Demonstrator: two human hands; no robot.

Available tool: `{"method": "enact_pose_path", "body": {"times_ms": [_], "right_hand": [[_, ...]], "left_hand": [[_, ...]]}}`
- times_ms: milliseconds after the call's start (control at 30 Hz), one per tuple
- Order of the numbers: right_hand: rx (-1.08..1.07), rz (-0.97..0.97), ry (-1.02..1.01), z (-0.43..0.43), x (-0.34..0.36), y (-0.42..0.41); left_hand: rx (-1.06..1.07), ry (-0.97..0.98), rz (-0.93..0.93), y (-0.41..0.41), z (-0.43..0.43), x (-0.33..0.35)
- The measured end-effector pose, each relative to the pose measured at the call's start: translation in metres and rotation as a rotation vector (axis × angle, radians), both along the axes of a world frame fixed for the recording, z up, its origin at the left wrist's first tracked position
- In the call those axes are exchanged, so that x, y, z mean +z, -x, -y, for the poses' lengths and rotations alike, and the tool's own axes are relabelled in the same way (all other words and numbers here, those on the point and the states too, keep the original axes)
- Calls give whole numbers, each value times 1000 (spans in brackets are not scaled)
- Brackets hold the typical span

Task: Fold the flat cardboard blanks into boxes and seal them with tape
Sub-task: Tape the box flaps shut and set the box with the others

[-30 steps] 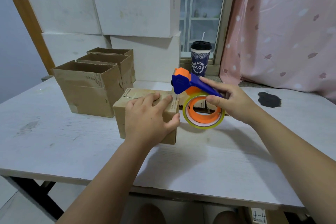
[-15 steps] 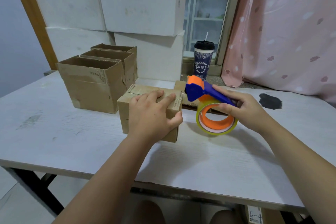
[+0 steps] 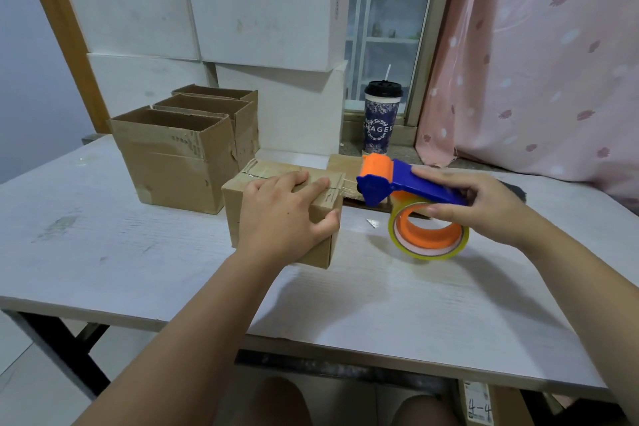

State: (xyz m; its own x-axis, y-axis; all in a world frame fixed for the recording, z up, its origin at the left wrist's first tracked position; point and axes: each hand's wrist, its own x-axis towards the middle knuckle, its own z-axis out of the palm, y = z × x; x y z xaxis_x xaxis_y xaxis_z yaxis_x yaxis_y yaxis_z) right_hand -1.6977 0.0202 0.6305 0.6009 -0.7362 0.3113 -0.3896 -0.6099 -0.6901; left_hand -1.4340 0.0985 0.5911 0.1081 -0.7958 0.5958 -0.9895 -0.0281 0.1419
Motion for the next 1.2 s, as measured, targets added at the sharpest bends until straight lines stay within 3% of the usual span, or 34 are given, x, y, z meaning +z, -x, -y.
{"method": "enact_pose_path", "body": {"times_ms": [133, 400, 733, 1067, 1200], "right_hand": [[-27, -49, 57, 0, 10, 2], [5, 32, 0, -3, 1, 13], [38, -481, 152, -2, 33, -9], [72, -727, 58, 11, 83, -49], [69, -779, 56, 13, 96, -62]], "left_hand": [[3, -9, 11, -1, -1, 0], [-16, 12, -10, -4, 1, -1], [-7, -24, -12, 0, 1, 1], [23, -47, 117, 24, 13, -1], [52, 79, 79, 35, 16, -10]]}}
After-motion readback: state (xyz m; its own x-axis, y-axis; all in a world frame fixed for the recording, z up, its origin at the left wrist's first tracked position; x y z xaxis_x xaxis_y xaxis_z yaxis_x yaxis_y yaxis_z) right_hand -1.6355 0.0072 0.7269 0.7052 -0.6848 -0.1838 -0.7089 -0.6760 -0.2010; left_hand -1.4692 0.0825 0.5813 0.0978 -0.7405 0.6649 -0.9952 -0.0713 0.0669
